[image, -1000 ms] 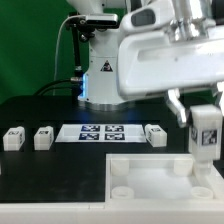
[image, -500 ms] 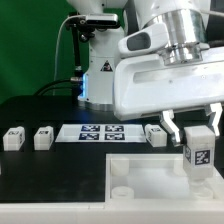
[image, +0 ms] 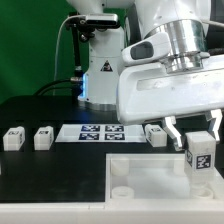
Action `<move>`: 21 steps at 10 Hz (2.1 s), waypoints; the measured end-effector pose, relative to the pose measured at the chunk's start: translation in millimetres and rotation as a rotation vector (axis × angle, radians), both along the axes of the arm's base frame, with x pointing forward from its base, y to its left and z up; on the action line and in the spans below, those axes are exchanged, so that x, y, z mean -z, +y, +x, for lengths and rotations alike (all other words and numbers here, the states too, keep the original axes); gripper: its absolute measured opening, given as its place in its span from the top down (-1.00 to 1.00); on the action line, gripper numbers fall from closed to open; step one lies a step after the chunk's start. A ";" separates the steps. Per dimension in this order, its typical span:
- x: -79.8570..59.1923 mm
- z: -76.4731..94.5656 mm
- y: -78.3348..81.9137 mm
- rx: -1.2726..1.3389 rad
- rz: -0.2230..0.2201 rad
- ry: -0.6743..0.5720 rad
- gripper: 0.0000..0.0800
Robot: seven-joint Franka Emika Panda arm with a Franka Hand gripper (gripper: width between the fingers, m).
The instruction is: Assemble one leg
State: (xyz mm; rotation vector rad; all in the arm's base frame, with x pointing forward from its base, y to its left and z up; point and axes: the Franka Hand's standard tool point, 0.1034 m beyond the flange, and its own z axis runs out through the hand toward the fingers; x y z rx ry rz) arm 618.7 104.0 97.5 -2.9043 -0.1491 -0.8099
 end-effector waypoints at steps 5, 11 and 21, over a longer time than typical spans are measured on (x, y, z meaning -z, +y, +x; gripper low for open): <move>1.6 -5.0 6.5 -0.011 -0.001 -0.003 0.27; 11.0 -7.5 5.9 -0.009 -0.001 -0.004 0.27; 11.1 -7.6 5.9 -0.009 -0.001 -0.004 -0.62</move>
Offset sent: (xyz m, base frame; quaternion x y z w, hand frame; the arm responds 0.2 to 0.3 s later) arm -0.0132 0.0054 -0.0009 -0.0020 -0.0065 0.0117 0.9999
